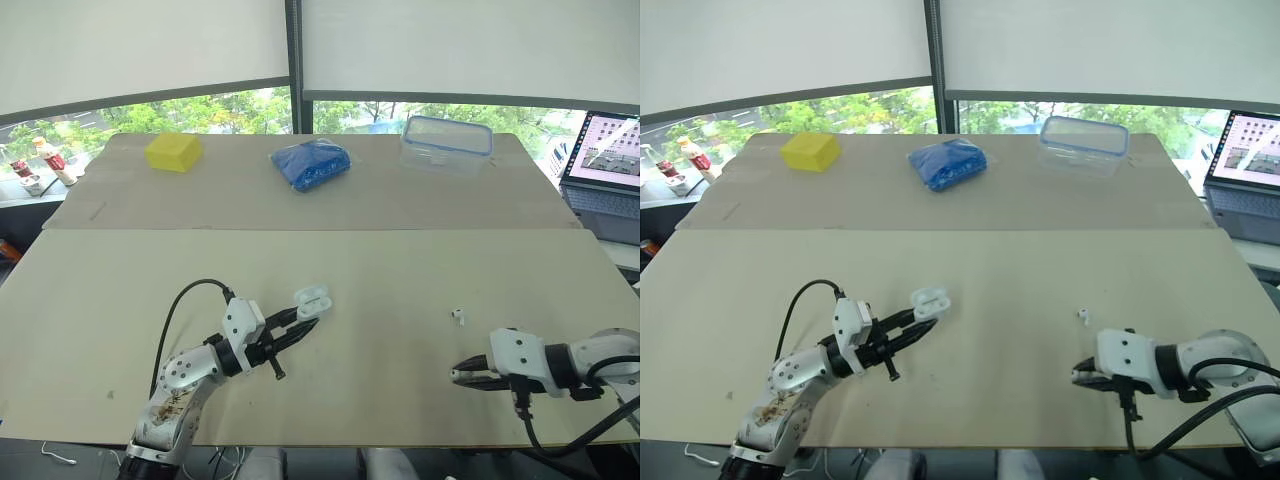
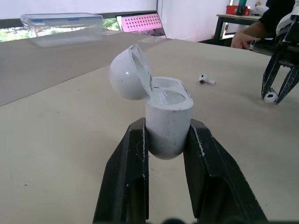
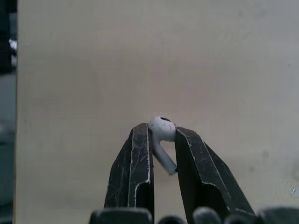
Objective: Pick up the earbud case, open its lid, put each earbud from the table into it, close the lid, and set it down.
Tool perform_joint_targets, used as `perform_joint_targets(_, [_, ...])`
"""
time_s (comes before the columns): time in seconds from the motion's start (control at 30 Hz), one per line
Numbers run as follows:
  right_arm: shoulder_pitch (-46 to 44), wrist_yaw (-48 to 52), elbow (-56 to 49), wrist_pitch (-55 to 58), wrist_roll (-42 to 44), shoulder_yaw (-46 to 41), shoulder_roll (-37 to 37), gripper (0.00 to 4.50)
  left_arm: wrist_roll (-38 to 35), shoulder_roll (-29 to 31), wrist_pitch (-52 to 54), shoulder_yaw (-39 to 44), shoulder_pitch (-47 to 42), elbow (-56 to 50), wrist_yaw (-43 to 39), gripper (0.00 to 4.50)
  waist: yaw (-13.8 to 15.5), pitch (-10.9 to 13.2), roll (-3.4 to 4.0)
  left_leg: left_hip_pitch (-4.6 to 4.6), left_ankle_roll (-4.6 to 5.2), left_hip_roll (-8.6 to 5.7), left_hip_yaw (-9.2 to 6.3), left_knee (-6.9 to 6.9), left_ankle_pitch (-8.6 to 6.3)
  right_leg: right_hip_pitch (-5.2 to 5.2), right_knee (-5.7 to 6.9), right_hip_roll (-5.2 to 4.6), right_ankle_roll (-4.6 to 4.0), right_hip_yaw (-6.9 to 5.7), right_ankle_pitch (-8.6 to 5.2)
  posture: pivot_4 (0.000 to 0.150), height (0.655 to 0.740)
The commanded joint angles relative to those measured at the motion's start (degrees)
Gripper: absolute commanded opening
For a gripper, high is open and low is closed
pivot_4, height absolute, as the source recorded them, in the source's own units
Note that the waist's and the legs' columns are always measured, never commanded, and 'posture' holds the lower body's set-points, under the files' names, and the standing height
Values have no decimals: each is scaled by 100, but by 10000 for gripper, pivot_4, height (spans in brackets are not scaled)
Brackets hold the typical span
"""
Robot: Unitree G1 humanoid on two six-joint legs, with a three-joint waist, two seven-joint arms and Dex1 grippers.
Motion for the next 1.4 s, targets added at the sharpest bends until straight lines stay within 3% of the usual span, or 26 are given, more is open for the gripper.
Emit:
perform_joint_targets(0.03, [-240, 186, 309, -471, -95, 58, -45, 3183, -117, 14, -15, -37, 6, -263, -39, 5281, 0, 0, 0, 0, 0, 0, 0, 0, 0, 0, 0, 0, 0, 0, 0, 1500, 6859])
perform_joint_targets(0.47, [-934, 764, 1039, -145, -139, 630, -36, 3183, -102, 35, 112, -121, 233, -582, 76, 5281, 16, 0, 0, 8, 0, 1, -1, 0, 0, 6, 1, 0, -2, 1, 1, 1500, 6859])
perform_joint_targets(0.53, [-953, 762, 1070, -155, -163, 620, -40, 14017, -100, 43, 141, -121, 262, -621, 94, 5281, 18, 0, 0, 9, 0, 0, -1, 1, 0, 9, 0, 0, -2, 1, 1, 1500, 6859])
perform_joint_targets(0.63, [-917, 741, 954, -71, -123, 529, -68, 24102, -94, 50, 164, -135, 288, -652, 111, 5281, 20, -1, -1, 10, 0, 0, -1, 2, 0, 10, 0, -1, -1, 1, 1, 1500, 6859])
perform_joint_targets(0.9, [-433, 503, -585, 849, -85, -89, -668, 24164, -99, 89, 174, -140, 298, -638, 122, 5281, 81, -2, 10, 3, 0, -1, -1, 1, 0, 2, 2, -1, -1, 1, 1, 1500, 6859])
perform_joint_targets(1.1, [-528, 161, -1557, 1627, -932, 452, -1036, 24164, -52, 51, 182, -252, 328, -686, 196, 5281, 131, -2, 9, 4, 0, 1, 0, 1, 0, 1, 2, 0, -1, 1, 0, 1500, 6859])
perform_joint_targets(1.4, [-1052, 191, -1547, 1884, -1593, 1233, -989, 24164, -43, 51, 161, -321, 396, -723, 240, 5281, 144, -2, 9, 2, -1, 0, 1, 1, 0, 1, -3, -2, -1, 0, 1, 1500, 6859])
